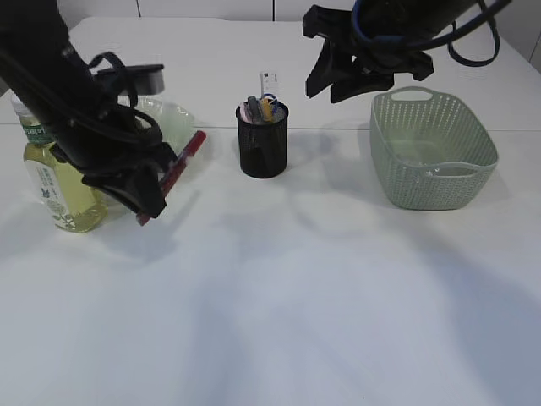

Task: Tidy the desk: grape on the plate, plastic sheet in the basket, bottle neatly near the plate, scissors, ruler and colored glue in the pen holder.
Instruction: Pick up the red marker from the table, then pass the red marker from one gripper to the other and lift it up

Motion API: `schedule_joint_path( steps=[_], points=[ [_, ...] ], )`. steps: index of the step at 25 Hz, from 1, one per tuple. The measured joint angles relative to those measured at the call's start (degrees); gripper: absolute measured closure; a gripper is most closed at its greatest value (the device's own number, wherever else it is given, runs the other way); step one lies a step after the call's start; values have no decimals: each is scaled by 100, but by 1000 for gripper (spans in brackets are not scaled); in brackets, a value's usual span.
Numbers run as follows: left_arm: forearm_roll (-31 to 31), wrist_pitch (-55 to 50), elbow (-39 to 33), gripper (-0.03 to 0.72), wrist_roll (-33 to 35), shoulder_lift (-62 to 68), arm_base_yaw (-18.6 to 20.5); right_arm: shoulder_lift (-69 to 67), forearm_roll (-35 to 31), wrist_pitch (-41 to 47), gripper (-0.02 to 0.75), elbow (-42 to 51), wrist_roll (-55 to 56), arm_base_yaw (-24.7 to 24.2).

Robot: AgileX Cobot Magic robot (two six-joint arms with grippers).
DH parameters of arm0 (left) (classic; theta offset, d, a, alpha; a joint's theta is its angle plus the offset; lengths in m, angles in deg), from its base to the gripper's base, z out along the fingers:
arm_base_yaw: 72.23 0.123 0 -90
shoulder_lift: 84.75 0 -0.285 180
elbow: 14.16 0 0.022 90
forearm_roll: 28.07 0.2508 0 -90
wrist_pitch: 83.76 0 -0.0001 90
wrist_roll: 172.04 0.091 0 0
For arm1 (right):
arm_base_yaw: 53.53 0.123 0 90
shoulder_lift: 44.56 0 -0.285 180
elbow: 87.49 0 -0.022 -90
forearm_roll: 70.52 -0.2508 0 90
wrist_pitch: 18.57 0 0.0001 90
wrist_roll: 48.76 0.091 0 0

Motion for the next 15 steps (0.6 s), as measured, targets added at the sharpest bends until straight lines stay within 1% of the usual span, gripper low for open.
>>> schedule_joint_path(
  steps=[2,4,11,15],
  points=[
    [-112,0,0,599,-10,-213,0,-60,-219,-33,445,0,-106,-13],
    [-149,10,0,599,-10,-418,-24,-171,-668,-33,445,0,-287,-13],
    [-355,32,0,596,-21,-923,-68,-484,-2833,-11,445,0,-1416,-13],
    [-547,240,0,595,-21,-1064,-75,-497,-3378,-11,445,0,-1757,-13]
  ],
)
